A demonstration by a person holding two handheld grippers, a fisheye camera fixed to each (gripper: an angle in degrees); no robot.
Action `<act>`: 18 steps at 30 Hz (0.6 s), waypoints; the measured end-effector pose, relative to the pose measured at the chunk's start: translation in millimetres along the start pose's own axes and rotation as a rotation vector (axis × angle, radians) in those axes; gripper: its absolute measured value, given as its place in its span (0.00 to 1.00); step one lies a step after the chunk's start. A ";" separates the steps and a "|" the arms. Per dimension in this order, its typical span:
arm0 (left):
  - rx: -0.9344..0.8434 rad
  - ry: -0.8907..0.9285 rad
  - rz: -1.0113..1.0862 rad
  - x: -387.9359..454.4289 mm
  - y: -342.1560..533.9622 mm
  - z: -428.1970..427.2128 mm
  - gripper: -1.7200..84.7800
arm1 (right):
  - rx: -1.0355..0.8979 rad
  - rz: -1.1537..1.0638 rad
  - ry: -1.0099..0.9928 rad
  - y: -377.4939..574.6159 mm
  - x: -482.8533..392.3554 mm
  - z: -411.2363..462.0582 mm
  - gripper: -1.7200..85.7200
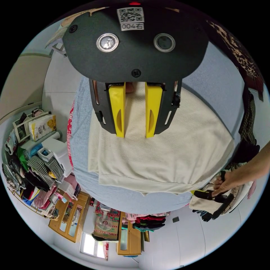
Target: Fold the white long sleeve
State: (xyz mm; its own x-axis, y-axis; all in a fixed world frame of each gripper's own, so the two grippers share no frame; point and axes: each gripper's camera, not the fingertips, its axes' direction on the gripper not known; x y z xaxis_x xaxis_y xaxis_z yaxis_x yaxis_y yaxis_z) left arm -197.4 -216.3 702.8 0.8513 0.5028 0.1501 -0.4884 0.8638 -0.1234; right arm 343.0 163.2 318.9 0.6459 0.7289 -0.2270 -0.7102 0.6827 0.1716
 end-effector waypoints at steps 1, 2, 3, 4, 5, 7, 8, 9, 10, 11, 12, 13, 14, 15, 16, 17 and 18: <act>0.005 -0.023 -0.032 -5.5 12.6 -1.9 0.05 | 0.000 0.000 0.001 -0.3 0.7 0.3 0.15; -0.001 -0.036 -0.046 -8.8 18.4 -0.4 0.05 | 0.000 0.000 0.001 -0.5 1.0 0.4 0.15; -0.031 -0.056 -0.064 -15.9 27.6 7.5 0.05 | 0.000 0.000 0.002 -0.8 1.8 0.7 0.15; -0.079 -0.064 -0.087 -24.8 34.1 18.8 0.05 | 0.000 -0.001 0.002 -1.1 2.6 0.9 0.15; -0.046 -0.056 -0.097 -28.9 37.5 17.7 0.05 | 0.000 0.000 0.002 -1.3 3.2 1.0 0.15; -0.046 -0.004 -0.150 -40.3 39.5 13.8 0.06 | 0.000 0.002 -0.003 -2.2 5.9 1.4 0.15; -0.054 0.001 -0.152 -40.4 38.7 11.7 0.07 | 0.000 0.002 -0.003 -2.4 6.5 1.4 0.15; -0.051 0.004 -0.138 -36.9 38.4 3.8 0.08 | 0.000 0.002 -0.003 -2.8 7.5 1.6 0.15; -0.030 0.001 -0.102 -29.5 41.3 -7.9 0.09 | 0.000 0.002 -0.002 -3.3 8.4 1.7 0.15; -0.021 -0.003 -0.086 -25.4 44.4 -14.1 0.09 | 0.000 0.002 -0.001 -3.5 8.9 1.8 0.15; -0.011 -0.007 -0.067 -17.4 53.7 -25.3 0.10 | 0.000 0.001 -0.001 -4.0 10.0 1.9 0.15; -0.005 0.002 -0.059 -9.4 68.3 -34.6 0.10 | 0.000 0.002 -0.001 -4.5 11.3 1.9 0.15; -0.004 0.007 -0.058 -5.3 77.4 -38.1 0.10 | 0.000 0.004 0.000 -4.7 12.2 1.9 0.15; -0.006 0.003 -0.061 2.1 97.9 -42.6 0.11 | 0.000 0.007 0.000 -5.3 13.9 2.0 0.15; -0.014 -0.009 -0.072 7.7 119.4 -43.7 0.11 | 0.000 0.011 0.000 -5.8 15.9 2.0 0.15; -0.021 -0.019 -0.080 9.4 129.1 -43.3 0.11 | 0.001 0.014 0.000 -6.1 17.0 1.9 0.15; -0.035 -0.042 -0.104 10.8 148.1 -41.3 0.11 | 0.003 0.019 -0.008 -6.5 19.8 1.4 0.14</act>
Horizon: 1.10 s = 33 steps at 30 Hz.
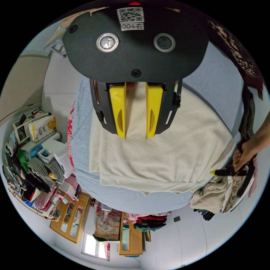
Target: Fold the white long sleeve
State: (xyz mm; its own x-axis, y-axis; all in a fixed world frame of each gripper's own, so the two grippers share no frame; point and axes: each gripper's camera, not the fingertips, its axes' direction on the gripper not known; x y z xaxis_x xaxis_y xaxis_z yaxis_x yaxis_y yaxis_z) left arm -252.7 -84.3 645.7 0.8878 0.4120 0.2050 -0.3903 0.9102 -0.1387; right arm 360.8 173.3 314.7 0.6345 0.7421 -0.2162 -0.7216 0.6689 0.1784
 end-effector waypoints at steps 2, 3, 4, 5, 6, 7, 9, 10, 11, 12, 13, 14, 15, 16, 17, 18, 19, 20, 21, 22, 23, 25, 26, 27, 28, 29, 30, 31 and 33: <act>-0.005 -0.014 -0.034 -4.3 23.6 5.4 0.12 | 0.000 0.019 -0.028 -0.6 7.1 -1.9 0.14; 0.074 -0.020 -0.039 -5.4 37.3 1.0 0.12 | -0.016 0.053 -0.057 -3.2 14.8 -5.7 0.13; 0.102 -0.036 -0.032 -4.2 45.8 0.8 0.12 | 0.001 0.106 -0.098 -5.2 24.5 -13.1 0.14; 0.116 -0.047 -0.024 -2.6 49.3 0.5 0.12 | 0.023 0.128 -0.116 -6.0 29.1 -18.3 0.14; 0.140 -0.077 -0.001 2.0 55.3 -0.1 0.12 | 0.074 0.139 -0.130 -9.4 34.9 -28.8 0.14; 0.165 -0.100 0.008 5.4 61.5 -0.8 0.12 | 0.099 0.117 -0.112 -18.3 36.1 -34.9 0.14; 0.170 -0.111 0.006 6.5 66.4 -3.5 0.12 | 0.095 0.061 -0.093 -40.7 34.5 -34.8 0.14; 0.170 -0.108 0.003 5.6 68.8 -5.5 0.12 | 0.097 0.045 -0.087 -57.6 34.3 -30.8 0.14; 0.170 -0.102 0.001 4.4 70.2 -6.6 0.12 | 0.095 0.044 -0.089 -66.5 34.7 -27.5 0.13; 0.171 -0.090 -0.012 0.8 72.9 -8.8 0.12 | 0.090 0.043 -0.104 -84.6 35.4 -19.3 0.13; 0.172 -0.075 -0.028 -3.7 75.6 -11.1 0.11 | 0.082 0.039 -0.114 -102.6 34.6 -9.4 0.13; 0.173 -0.066 -0.035 -5.9 77.0 -12.2 0.11 | 0.078 0.036 -0.113 -111.0 33.4 -4.0 0.13; 0.174 -0.055 -0.050 -9.9 79.6 -14.3 0.11 | 0.069 0.023 -0.104 -126.1 30.0 7.4 0.12; 0.174 -0.046 -0.058 -12.6 82.2 -16.3 0.10 | 0.056 0.009 -0.090 -139.0 25.9 19.1 0.13; 0.174 -0.044 -0.060 -13.4 83.4 -17.3 0.10 | 0.049 0.002 -0.085 -144.9 23.9 24.7 0.13; 0.174 -0.044 -0.060 -14.1 85.7 -19.3 0.10 | 0.039 -0.014 -0.083 -154.3 20.2 34.2 0.13; 0.173 -0.051 -0.057 -13.6 87.9 -21.1 0.10 | 0.030 -0.030 -0.078 -161.2 16.7 42.7 0.13; 0.173 -0.056 -0.055 -13.2 89.0 -22.0 0.10 | 0.023 -0.032 -0.072 -163.8 15.5 46.8 0.13; 0.173 -0.064 -0.052 -12.5 91.0 -23.7 0.10 | 0.003 -0.040 -0.059 -167.8 13.4 54.6 0.12; 0.172 -0.069 -0.051 -12.4 93.0 -25.5 0.10 | -0.014 -0.047 -0.038 -170.3 11.7 61.3 0.12; 0.172 -0.070 -0.050 -12.6 94.0 -26.4 0.10 | -0.020 -0.052 -0.025 -171.0 11.0 64.2 0.11; 0.172 -0.068 -0.051 -14.4 98.0 -29.9 0.10 | -0.022 -0.066 0.006 -171.7 9.2 71.4 0.09; 0.172 -0.067 -0.052 -15.0 98.9 -30.7 0.10 | -0.018 -0.064 0.021 -171.7 9.1 71.5 0.08; 0.172 -0.063 -0.053 -16.5 100.7 -32.4 0.10 | -0.018 -0.078 0.043 -172.3 8.1 71.7 0.06; 0.172 -0.060 -0.055 -17.9 102.5 -34.0 0.10 | -0.015 -0.094 0.069 -173.5 8.6 71.7 0.04; 0.172 -0.059 -0.055 -18.5 103.4 -34.8 0.10 | -0.013 -0.096 0.074 -174.7 10.3 71.9 0.04; 0.172 -0.058 -0.055 -19.4 105.0 -36.4 0.10 | -0.010 -0.085 0.066 -177.5 17.1 72.8 0.03; 0.172 -0.059 -0.055 -20.1 106.5 -37.9 0.10 | -0.018 -0.066 0.028 -181.0 26.5 75.0 0.03; 0.171 -0.061 -0.055 -21.2 108.7 -40.1 0.09 | -0.025 -0.030 -0.056 -185.1 40.4 77.5 0.04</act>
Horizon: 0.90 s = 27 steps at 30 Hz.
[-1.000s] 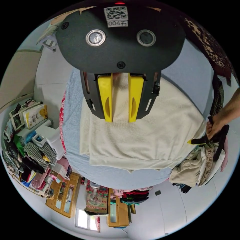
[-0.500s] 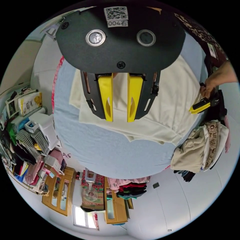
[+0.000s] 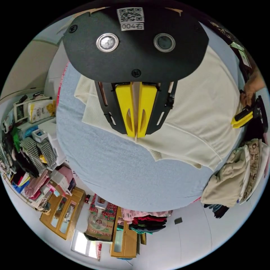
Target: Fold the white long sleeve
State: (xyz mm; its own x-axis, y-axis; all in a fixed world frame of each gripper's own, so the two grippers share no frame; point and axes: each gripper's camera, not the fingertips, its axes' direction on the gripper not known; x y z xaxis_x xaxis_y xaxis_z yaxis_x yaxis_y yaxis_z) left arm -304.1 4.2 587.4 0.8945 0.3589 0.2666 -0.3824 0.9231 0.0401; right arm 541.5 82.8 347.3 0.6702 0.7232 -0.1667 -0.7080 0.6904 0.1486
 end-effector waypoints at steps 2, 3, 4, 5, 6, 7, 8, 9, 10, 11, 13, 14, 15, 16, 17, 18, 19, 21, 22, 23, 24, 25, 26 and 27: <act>0.000 0.000 0.000 -1.6 1.7 -2.5 0.09 | -0.007 0.041 -0.075 -2.1 12.5 -3.3 0.06; 0.000 0.000 0.000 -2.6 2.7 -4.0 0.09 | 0.040 0.073 -0.099 0.9 21.5 -13.5 0.07; 0.000 -0.001 0.000 -3.5 3.6 -5.6 0.09 | 0.092 0.111 -0.114 6.8 32.9 -27.0 0.08; 0.000 -0.001 0.000 -4.1 4.1 -6.4 0.09 | 0.107 0.133 -0.118 10.5 39.4 -33.0 0.08; 0.000 0.001 -0.001 -5.4 5.0 -7.8 0.09 | 0.119 0.178 -0.111 19.5 52.8 -42.1 0.09; 0.000 0.002 -0.001 -6.8 5.8 -9.2 0.09 | 0.112 0.225 -0.086 29.6 66.2 -47.3 0.10; 0.000 0.003 -0.002 -7.5 6.1 -9.9 0.09 | 0.107 0.245 -0.075 34.6 72.5 -48.7 0.11; -0.001 0.006 -0.003 -9.0 6.8 -11.2 0.09 | 0.095 0.283 -0.062 43.7 84.1 -49.5 0.12; -0.001 0.008 -0.004 -10.4 7.4 -12.5 0.09 | 0.082 0.310 -0.057 51.1 92.7 -48.2 0.13; -0.001 0.009 -0.005 -11.0 7.7 -13.2 0.09 | 0.078 0.320 -0.053 54.2 95.6 -47.1 0.13; -0.001 0.008 -0.005 -13.1 8.8 -15.6 0.09 | 0.064 0.322 -0.044 59.9 96.4 -41.2 0.13; -0.001 0.008 -0.005 -13.5 9.0 -16.2 0.09 | 0.058 0.311 -0.041 59.9 94.4 -39.5 0.13; -0.001 0.006 -0.004 -14.2 9.4 -17.3 0.09 | 0.046 0.281 -0.034 58.8 88.5 -36.4 0.11; -0.001 0.005 -0.004 -15.0 9.7 -18.5 0.09 | 0.036 0.253 -0.014 56.8 82.0 -33.8 0.08; -0.001 0.004 -0.004 -15.5 9.9 -19.0 0.09 | 0.027 0.240 0.004 55.3 79.2 -32.3 0.07; -0.001 0.005 -0.004 -16.5 10.1 -20.0 0.09 | 0.010 0.218 0.046 52.6 76.5 -29.0 0.06; -0.001 0.006 -0.005 -17.7 10.3 -21.0 0.09 | 0.007 0.225 0.063 52.5 80.0 -25.6 0.06; -0.001 0.008 -0.006 -19.3 10.4 -22.4 0.09 | 0.008 0.297 0.019 55.0 93.1 -23.6 0.08; -0.001 0.007 -0.006 -20.1 10.5 -23.2 0.09 | 0.011 0.335 -0.007 57.2 98.3 -26.9 0.10; -0.001 0.006 -0.005 -20.4 10.4 -23.6 0.09 | 0.023 0.347 -0.003 58.9 98.7 -30.6 0.10; -0.002 0.003 -0.004 -20.6 10.3 -24.4 0.09 | 0.049 0.345 0.018 63.7 95.2 -40.3 0.12; -0.001 -0.004 -0.001 -20.2 10.1 -25.1 0.09 | 0.066 0.322 0.029 70.3 87.9 -51.0 0.13; -0.001 -0.008 0.001 -19.9 10.0 -25.5 0.09 | 0.070 0.310 0.030 74.3 83.4 -56.3 0.13; -0.002 -0.016 0.005 -19.3 9.7 -26.1 0.09 | 0.085 0.280 0.025 84.1 71.3 -67.9 0.14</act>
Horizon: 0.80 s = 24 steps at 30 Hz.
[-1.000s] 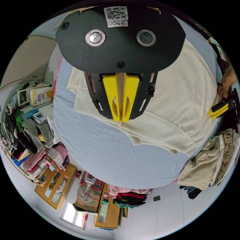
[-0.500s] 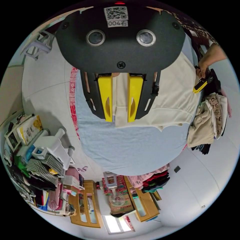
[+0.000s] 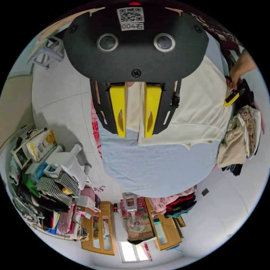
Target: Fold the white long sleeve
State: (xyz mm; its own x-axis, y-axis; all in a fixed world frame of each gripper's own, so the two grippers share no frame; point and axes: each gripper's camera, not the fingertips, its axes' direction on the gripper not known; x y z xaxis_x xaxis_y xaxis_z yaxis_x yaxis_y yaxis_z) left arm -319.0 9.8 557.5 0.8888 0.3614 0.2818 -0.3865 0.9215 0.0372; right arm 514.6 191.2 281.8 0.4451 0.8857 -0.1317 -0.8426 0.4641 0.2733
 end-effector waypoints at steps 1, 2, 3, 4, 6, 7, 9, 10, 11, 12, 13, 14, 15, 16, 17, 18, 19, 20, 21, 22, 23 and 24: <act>0.000 -0.007 0.004 0.6 -0.4 -0.6 0.09 | 0.015 -0.036 -0.020 14.9 -12.4 -13.3 0.14; 0.000 -0.010 0.005 0.8 -0.6 -0.9 0.09 | 0.012 -0.054 -0.033 23.2 -19.7 -19.0 0.14; 0.000 -0.017 0.009 1.2 -1.1 -1.3 0.09 | -0.010 -0.085 -0.056 41.3 -36.1 -28.5 0.15; 0.000 -0.021 0.011 1.3 -1.7 -1.8 0.09 | -0.027 -0.115 -0.078 62.6 -54.0 -36.4 0.16; 0.000 -0.022 0.012 0.6 -2.7 -2.3 0.09 | -0.029 -0.165 -0.086 98.9 -82.2 -46.0 0.16; -0.001 -0.019 0.011 -0.4 -3.4 -2.5 0.09 | -0.024 -0.195 -0.069 123.5 -100.4 -49.2 0.16; -0.001 -0.012 0.008 -2.3 -4.6 -2.8 0.10 | -0.038 -0.246 -0.022 155.2 -124.7 -46.8 0.18; 0.000 -0.009 0.009 -3.1 -5.6 -3.0 0.10 | -0.049 -0.261 0.010 171.4 -136.1 -41.9 0.18; 0.000 -0.007 0.008 -3.6 -6.1 -3.0 0.10 | -0.057 -0.264 0.022 178.0 -140.3 -38.9 0.19; 0.000 0.001 0.006 -5.2 -7.2 -3.0 0.10 | -0.073 -0.262 0.045 189.0 -146.4 -31.7 0.20; 0.001 0.013 0.006 -6.9 -8.5 -3.1 0.10 | -0.061 -0.248 0.068 197.8 -149.4 -25.6 0.20; 0.002 0.022 0.010 -8.0 -9.3 -3.2 0.10 | -0.032 -0.249 0.075 201.8 -151.0 -25.2 0.20; -0.002 0.053 0.023 -10.9 -11.1 -3.6 0.11 | -0.031 -0.252 0.087 204.8 -154.5 -24.5 0.20; -0.030 0.088 0.030 -14.7 -14.4 -5.4 0.11 | -0.033 -0.247 0.089 205.6 -156.9 -24.0 0.20; -0.054 0.104 0.035 -17.0 -16.7 -7.2 0.11 | -0.035 -0.244 0.086 206.1 -157.4 -24.0 0.20; -0.093 0.149 0.063 -21.8 -20.2 -13.5 0.11 | -0.036 -0.238 0.075 207.8 -157.6 -24.4 0.20; -0.077 0.204 0.102 -28.4 -20.0 -26.4 0.11 | -0.039 -0.231 0.063 209.1 -157.5 -24.5 0.21; -0.062 0.224 0.121 -32.8 -18.7 -34.5 0.11 | -0.041 -0.227 0.058 209.7 -157.5 -24.5 0.21; -0.052 0.235 0.164 -43.1 -15.1 -49.6 0.12 | -0.044 -0.222 0.051 211.1 -158.1 -24.7 0.21; -0.062 0.214 0.218 -54.9 -10.1 -62.1 0.12 | -0.044 -0.223 0.054 212.8 -160.3 -24.9 0.21; -0.069 0.205 0.249 -61.2 -6.9 -67.4 0.12 | -0.045 -0.224 0.056 213.8 -161.5 -25.0 0.21; -0.091 0.185 0.290 -75.1 -0.2 -75.7 0.12 | -0.046 -0.224 0.057 215.4 -163.4 -25.3 0.21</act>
State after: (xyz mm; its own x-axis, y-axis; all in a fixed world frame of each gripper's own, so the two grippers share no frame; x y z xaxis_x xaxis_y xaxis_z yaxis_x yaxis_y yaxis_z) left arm -367.0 -6.8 463.8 0.7778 0.6222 0.0891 -0.6136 0.7824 -0.1069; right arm 252.7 146.6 338.1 0.6057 0.7591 -0.2383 -0.7381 0.6480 0.1880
